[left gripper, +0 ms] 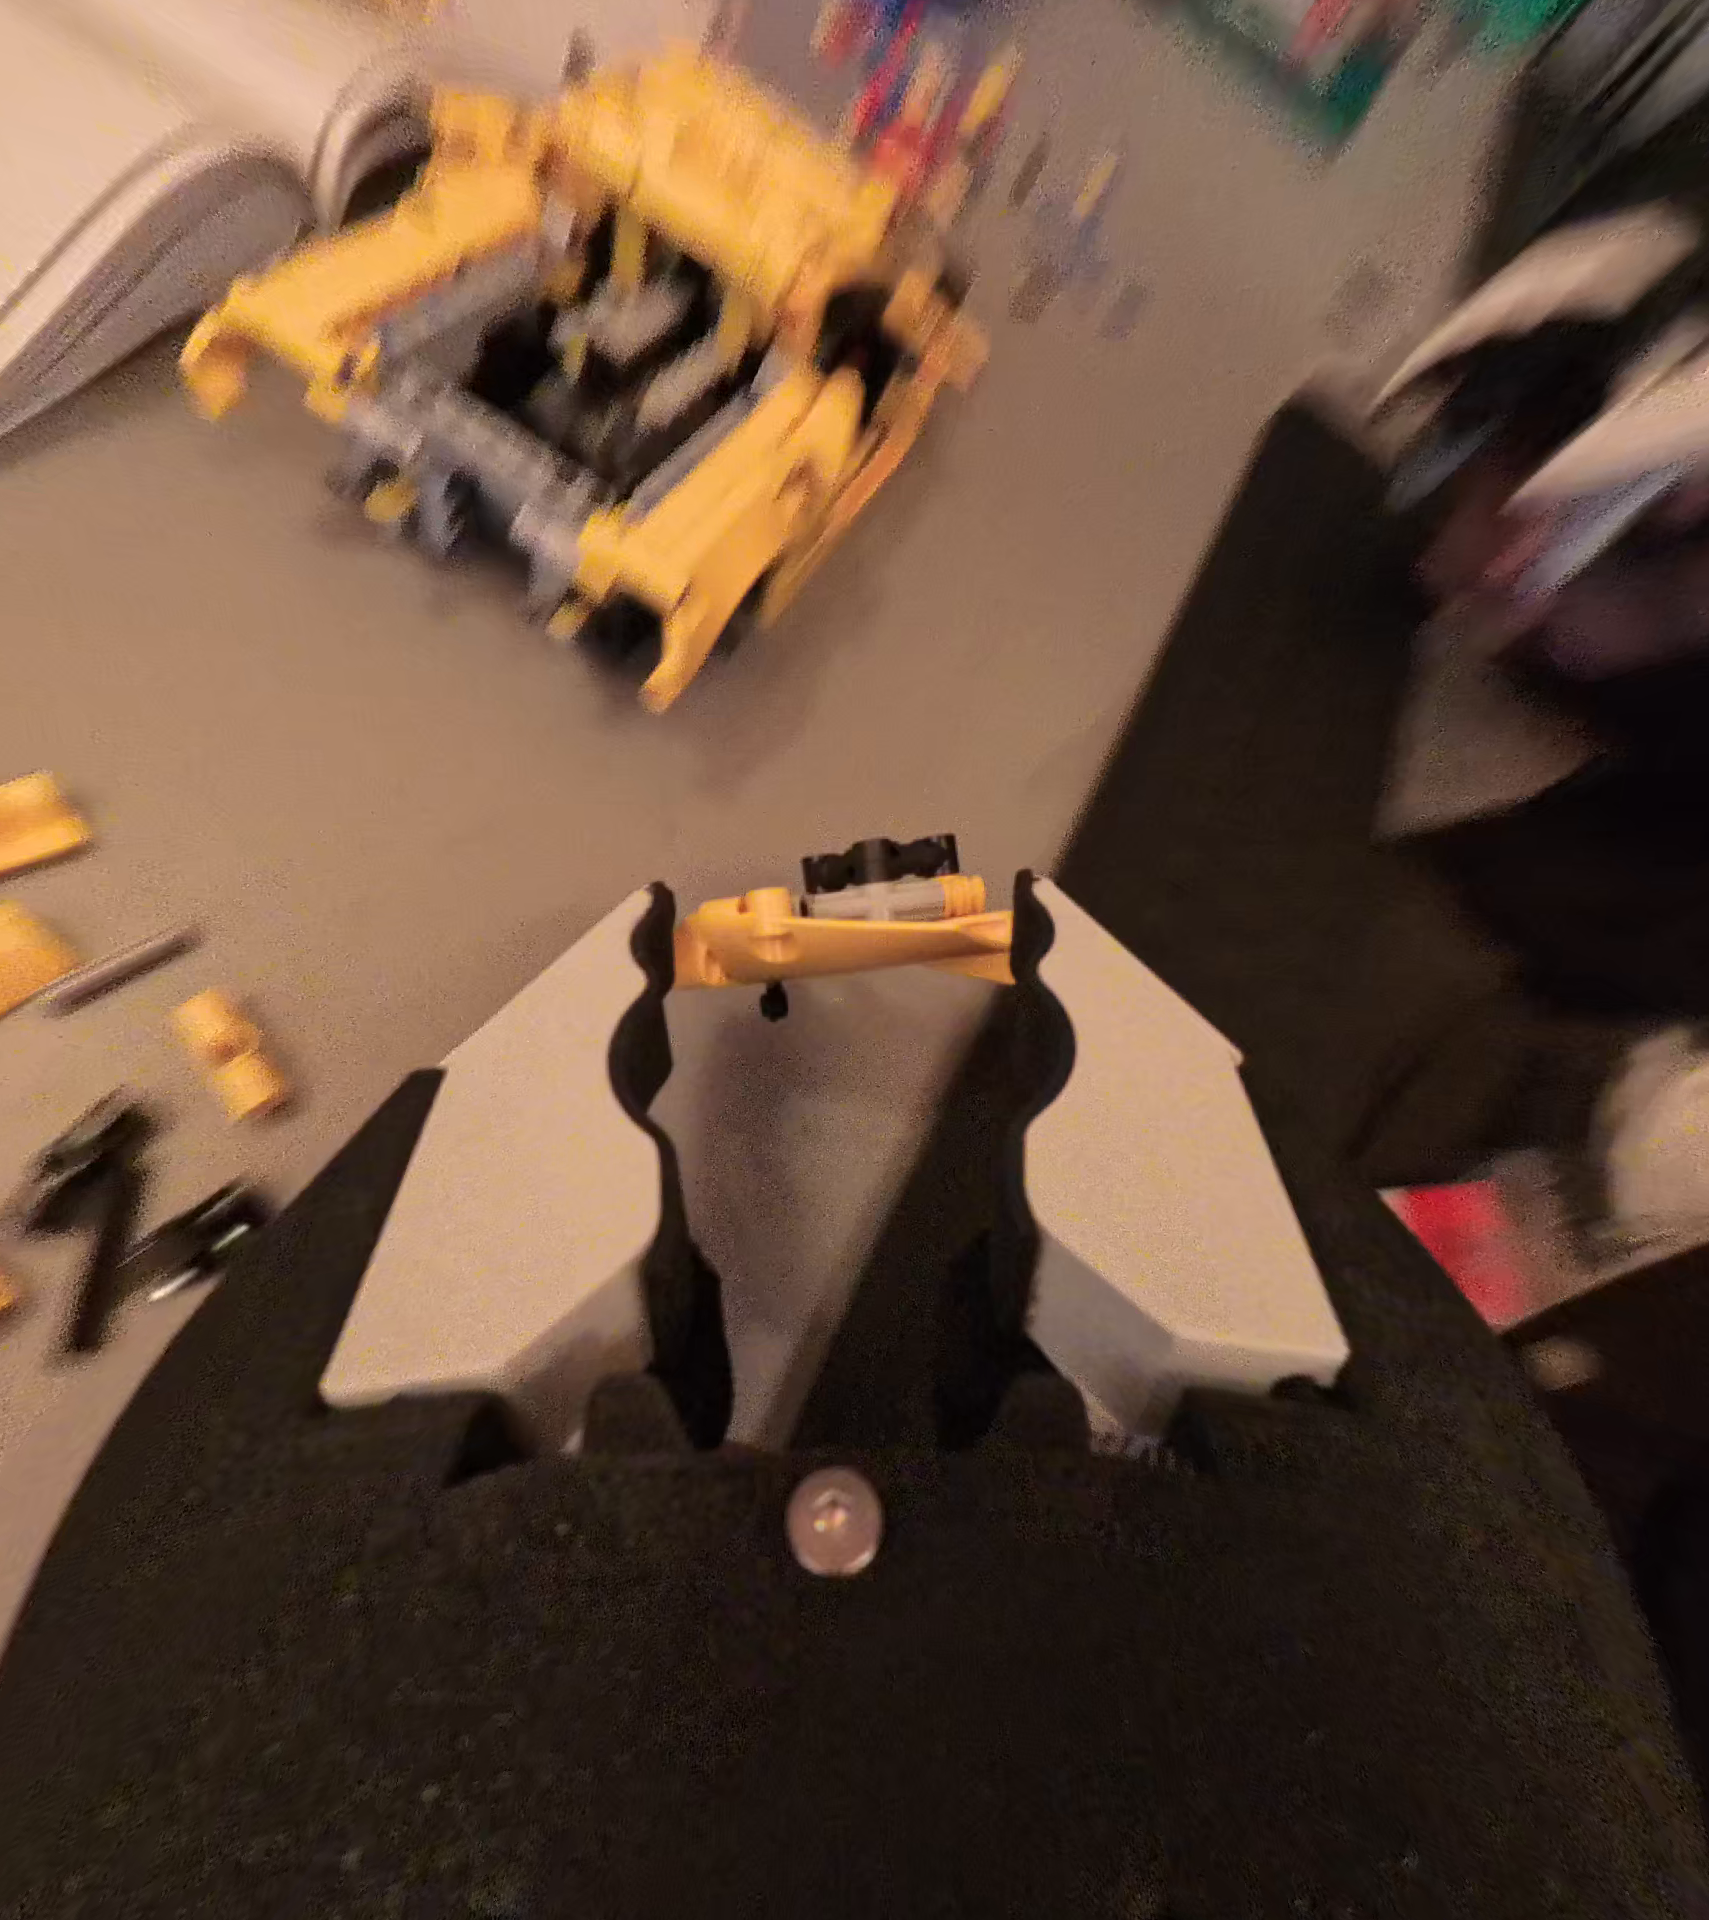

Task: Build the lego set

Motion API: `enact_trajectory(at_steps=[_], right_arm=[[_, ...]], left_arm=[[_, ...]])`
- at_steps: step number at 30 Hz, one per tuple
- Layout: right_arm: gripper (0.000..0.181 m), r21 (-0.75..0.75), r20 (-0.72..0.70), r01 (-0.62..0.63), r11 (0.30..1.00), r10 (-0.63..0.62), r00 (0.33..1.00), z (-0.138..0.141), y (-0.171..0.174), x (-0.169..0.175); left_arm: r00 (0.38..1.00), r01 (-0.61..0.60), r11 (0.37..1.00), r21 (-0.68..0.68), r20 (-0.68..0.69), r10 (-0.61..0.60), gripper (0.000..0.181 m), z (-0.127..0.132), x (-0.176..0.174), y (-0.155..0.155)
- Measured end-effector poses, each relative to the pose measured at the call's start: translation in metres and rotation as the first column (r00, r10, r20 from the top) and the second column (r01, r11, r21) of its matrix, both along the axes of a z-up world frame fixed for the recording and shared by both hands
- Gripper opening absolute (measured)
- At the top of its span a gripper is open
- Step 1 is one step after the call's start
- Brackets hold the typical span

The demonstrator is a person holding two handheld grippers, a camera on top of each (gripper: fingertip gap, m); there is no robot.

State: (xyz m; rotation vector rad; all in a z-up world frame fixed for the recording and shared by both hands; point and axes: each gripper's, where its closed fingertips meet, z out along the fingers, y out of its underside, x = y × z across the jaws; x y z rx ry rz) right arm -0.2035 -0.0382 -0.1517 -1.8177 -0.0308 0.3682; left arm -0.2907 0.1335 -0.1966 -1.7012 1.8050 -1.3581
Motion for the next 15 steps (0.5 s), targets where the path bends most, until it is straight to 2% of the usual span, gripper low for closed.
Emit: enact_trajectory(at_steps=[1, 2, 6, 8, 10, 12, 13, 15], right_arm=[[0.040, 0.006, -0.022, -0.029, 1.000, 0.029, 0.999, 0.002, 0.001, -0.006], [0.040, -0.002, -0.033, -0.060, 0.998, 0.060, 0.998, 0.001, 0.002, -0.012], [0.041, -0.097, 0.065, -0.149, 0.984, 0.156, 0.986, -0.015, 0.015, -0.023], [0.041, -0.125, 0.105, -0.166, 0.978, 0.180, 0.978, -0.021, 0.022, -0.024], [0.041, -0.106, 0.089, -0.201, 0.974, 0.210, 0.974, -0.018, 0.031, -0.032], [0.043, -0.091, 0.112, -0.252, 0.963, 0.261, 0.959, -0.018, 0.044, -0.043], [0.046, -0.074, 0.166, -0.267, 0.961, 0.276, 0.947, -0.019, 0.053, -0.047], [0.050, -0.022, 0.305, -0.233, 0.972, 0.229, 0.924, -0.015, 0.075, -0.044]], left_arm=[[0.998, 0.003, 0.994, -0.113, 0.066, 0.004, 0.053, 0.014, 0.004, -0.005], [0.996, 0.016, 0.986, -0.165, 0.087, -0.002, 0.053, 0.018, 0.006, -0.008], [0.999, 0.034, 0.994, -0.101, 0.032, -0.031, 0.053, 0.000, 0.010, -0.013], [0.999, 0.048, 0.992, -0.114, 0.017, -0.046, 0.053, -0.001, 0.011, -0.018], [0.999, 0.039, 0.991, -0.131, 0.035, -0.035, 0.053, 0.005, 0.016, -0.021], [0.997, 0.035, 0.973, -0.226, 0.081, -0.017, 0.053, 0.022, 0.024, -0.028], [0.994, 0.035, 0.958, -0.285, 0.107, -0.005, 0.053, 0.031, 0.028, -0.033], [0.987, 0.059, 0.901, -0.430, 0.159, 0.012, 0.053, 0.049, 0.037, -0.046]])
